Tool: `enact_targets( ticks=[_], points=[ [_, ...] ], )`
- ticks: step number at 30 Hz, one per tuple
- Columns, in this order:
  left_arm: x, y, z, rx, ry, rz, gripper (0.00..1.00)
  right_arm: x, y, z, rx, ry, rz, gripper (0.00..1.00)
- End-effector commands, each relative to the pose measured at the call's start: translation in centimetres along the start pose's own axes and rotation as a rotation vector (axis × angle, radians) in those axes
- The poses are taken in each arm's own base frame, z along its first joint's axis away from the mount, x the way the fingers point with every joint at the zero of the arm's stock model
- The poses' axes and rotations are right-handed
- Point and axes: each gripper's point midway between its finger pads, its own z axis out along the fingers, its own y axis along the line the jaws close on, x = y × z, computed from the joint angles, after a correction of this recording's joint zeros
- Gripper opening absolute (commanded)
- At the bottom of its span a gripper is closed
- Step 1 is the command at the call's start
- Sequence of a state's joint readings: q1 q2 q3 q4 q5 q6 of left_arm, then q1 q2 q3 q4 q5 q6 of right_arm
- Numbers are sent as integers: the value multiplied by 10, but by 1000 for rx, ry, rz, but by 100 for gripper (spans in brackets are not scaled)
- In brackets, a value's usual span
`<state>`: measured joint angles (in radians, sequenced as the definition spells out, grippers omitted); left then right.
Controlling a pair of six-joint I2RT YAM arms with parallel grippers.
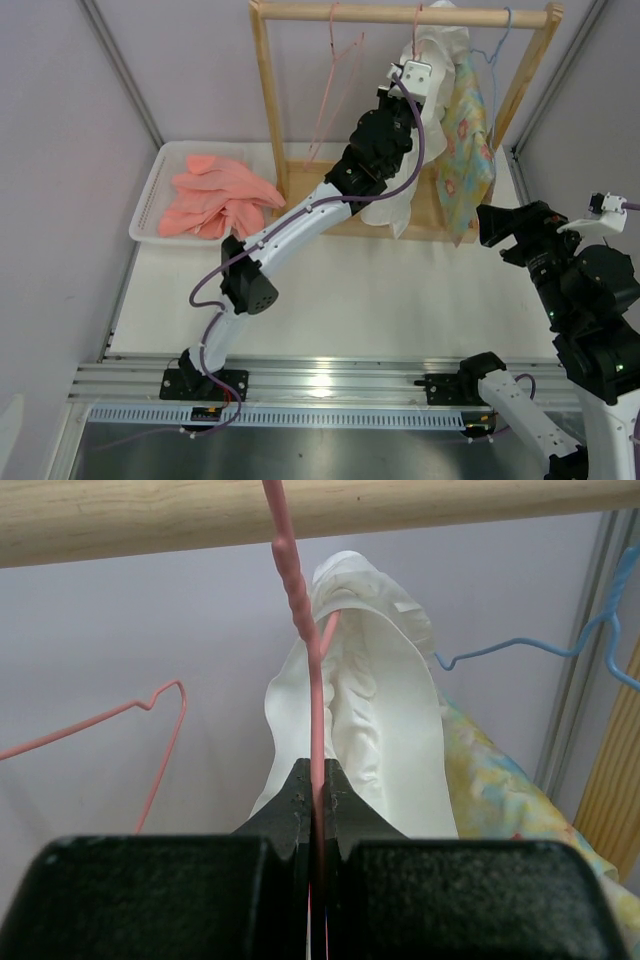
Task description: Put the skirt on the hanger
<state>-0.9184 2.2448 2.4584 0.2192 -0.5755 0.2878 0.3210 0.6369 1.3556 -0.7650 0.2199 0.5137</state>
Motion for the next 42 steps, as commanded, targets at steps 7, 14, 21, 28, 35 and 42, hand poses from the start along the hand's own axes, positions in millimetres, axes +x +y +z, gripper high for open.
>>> enact_targets(
  ticks=[7,14,21,28,35,42],
  points=[
    [-40,12,22,29,-199,-143,0,13,-2,-2,-16,45,-36,84],
    [-19,15,33,50,-188,-161,0,19,-9,-2,3,63,-66,84],
    [0,16,40,78,-158,-176,0,25,-7,4,-5,83,-67,84],
    [1,15,47,116,-211,-196,0,30,-10,7,3,96,-79,84],
    [1,20,53,116,-270,-228,0,35,-13,8,11,110,-82,84],
    [-15,32,52,82,-321,-244,0,39,-14,10,11,116,-83,83]
  ],
)
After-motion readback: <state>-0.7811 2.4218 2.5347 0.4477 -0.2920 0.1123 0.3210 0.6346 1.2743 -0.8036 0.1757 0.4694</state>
